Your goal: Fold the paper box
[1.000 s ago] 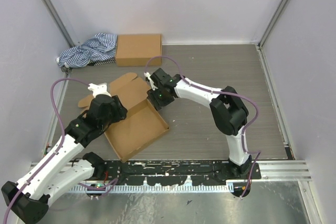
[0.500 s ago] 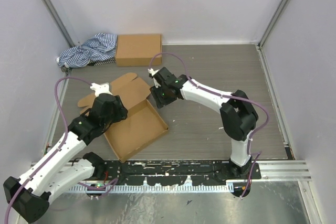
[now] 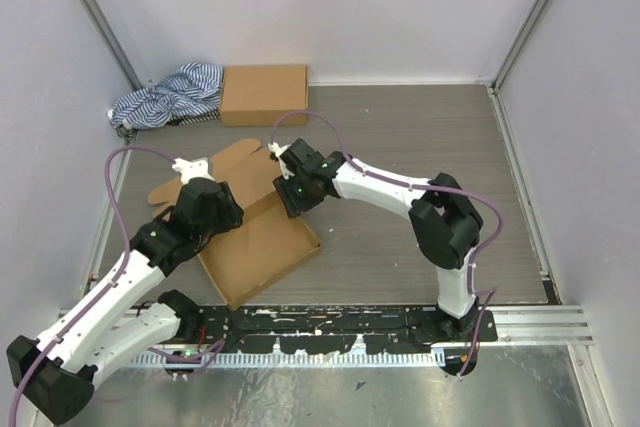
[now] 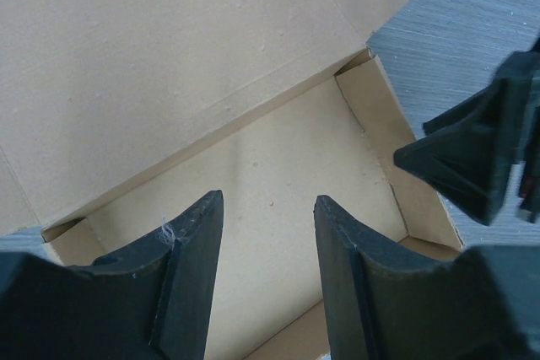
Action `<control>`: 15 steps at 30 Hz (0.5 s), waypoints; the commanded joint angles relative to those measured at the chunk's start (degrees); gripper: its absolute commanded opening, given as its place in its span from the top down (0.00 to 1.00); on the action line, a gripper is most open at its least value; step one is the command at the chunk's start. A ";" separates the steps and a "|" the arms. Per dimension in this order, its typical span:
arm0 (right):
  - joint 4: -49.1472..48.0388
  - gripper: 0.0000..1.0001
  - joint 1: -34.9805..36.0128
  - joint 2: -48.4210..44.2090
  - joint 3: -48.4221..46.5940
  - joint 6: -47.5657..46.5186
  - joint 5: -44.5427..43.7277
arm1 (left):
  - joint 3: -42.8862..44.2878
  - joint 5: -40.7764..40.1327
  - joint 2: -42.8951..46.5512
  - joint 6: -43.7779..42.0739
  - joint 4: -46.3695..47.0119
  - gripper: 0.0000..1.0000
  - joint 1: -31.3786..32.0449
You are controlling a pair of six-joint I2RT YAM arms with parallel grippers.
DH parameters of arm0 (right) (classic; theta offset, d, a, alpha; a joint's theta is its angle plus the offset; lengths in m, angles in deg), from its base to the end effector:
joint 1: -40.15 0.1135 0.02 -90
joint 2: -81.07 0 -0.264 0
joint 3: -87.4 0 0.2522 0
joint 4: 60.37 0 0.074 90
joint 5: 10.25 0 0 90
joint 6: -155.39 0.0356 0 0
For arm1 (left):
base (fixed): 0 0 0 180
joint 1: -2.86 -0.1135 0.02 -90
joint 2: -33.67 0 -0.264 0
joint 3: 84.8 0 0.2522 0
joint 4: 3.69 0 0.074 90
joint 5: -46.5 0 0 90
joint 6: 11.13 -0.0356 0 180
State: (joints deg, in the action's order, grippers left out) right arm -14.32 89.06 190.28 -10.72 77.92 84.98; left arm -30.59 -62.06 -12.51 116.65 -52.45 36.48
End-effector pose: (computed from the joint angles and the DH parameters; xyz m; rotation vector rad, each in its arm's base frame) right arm 0.2695 0.3140 0.2223 -0.8609 2.5057 0.5031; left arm 0.1467 -0.0839 0.2689 -0.2500 2.2413 -0.3034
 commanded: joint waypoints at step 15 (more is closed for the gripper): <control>0.40 0.99 -2.22 -4.71 10.34 7.83 -11.87 | 2.88 -3.00 -3.32 2.19 -0.87 0.45 -0.05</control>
State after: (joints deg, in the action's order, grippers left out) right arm -15.78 88.55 192.33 -6.52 82.45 79.56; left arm -30.53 -63.59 -14.32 117.66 -52.59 36.48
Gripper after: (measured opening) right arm 0.069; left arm 0.544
